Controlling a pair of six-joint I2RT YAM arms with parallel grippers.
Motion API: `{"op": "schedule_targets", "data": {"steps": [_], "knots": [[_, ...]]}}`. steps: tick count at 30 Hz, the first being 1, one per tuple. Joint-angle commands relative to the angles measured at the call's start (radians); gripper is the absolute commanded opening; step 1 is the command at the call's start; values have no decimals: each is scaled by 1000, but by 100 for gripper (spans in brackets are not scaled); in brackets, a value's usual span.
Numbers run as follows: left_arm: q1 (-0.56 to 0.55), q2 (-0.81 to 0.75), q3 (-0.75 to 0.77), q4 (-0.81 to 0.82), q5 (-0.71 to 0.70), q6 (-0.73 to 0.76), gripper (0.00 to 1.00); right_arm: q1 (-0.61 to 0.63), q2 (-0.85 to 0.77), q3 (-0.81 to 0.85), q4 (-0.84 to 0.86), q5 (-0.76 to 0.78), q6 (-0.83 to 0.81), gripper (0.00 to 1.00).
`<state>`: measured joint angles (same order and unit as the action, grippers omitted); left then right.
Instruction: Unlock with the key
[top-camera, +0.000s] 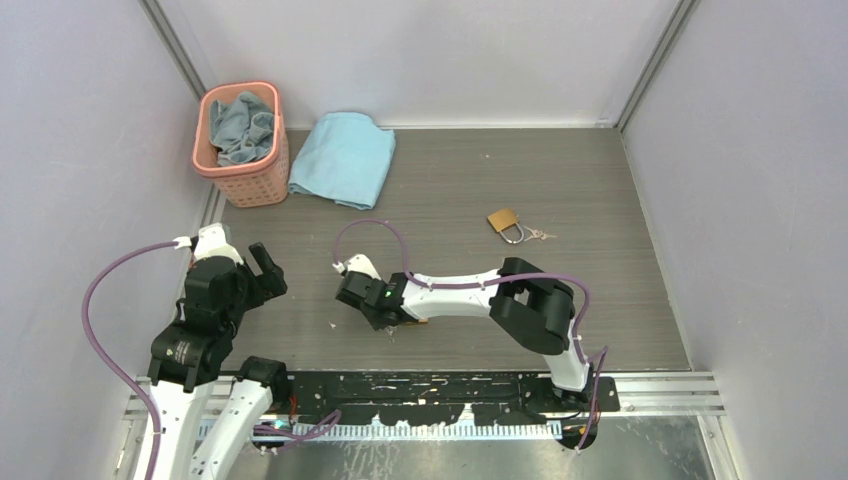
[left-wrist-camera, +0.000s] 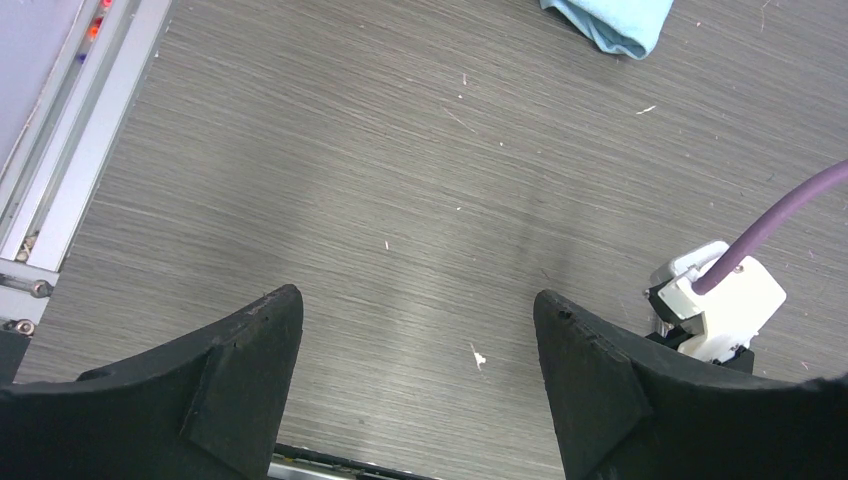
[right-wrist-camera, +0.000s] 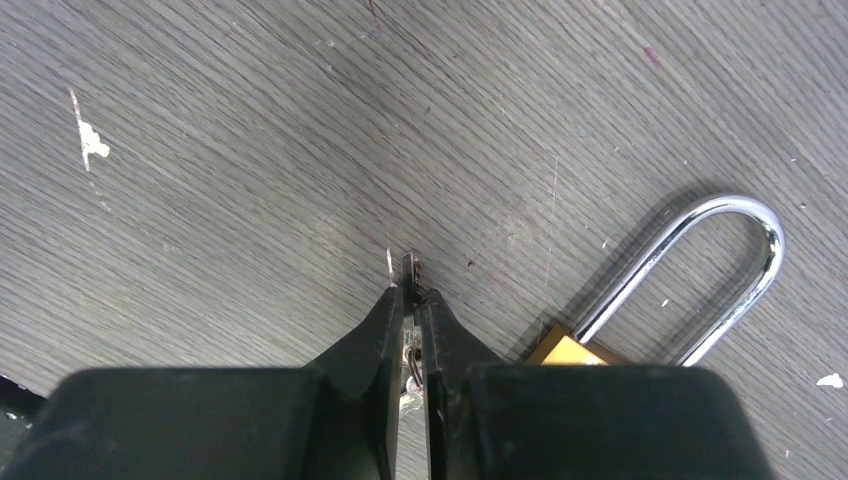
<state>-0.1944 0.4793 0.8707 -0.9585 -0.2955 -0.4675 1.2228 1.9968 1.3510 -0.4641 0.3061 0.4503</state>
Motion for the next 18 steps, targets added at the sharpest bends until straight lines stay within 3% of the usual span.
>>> {"op": "schedule_targets", "data": {"steps": [1, 5, 18], "knots": [[-1, -12, 2, 43, -4, 7, 85, -13, 61, -82, -14, -15, -11, 1], [-1, -14, 2, 48, 19, 11, 85, -13, -14, -122, 52, -29, -51, 1], [-1, -11, 11, 115, 290, 50, 84, -14, -237, -234, 255, -53, -78, 1]]}}
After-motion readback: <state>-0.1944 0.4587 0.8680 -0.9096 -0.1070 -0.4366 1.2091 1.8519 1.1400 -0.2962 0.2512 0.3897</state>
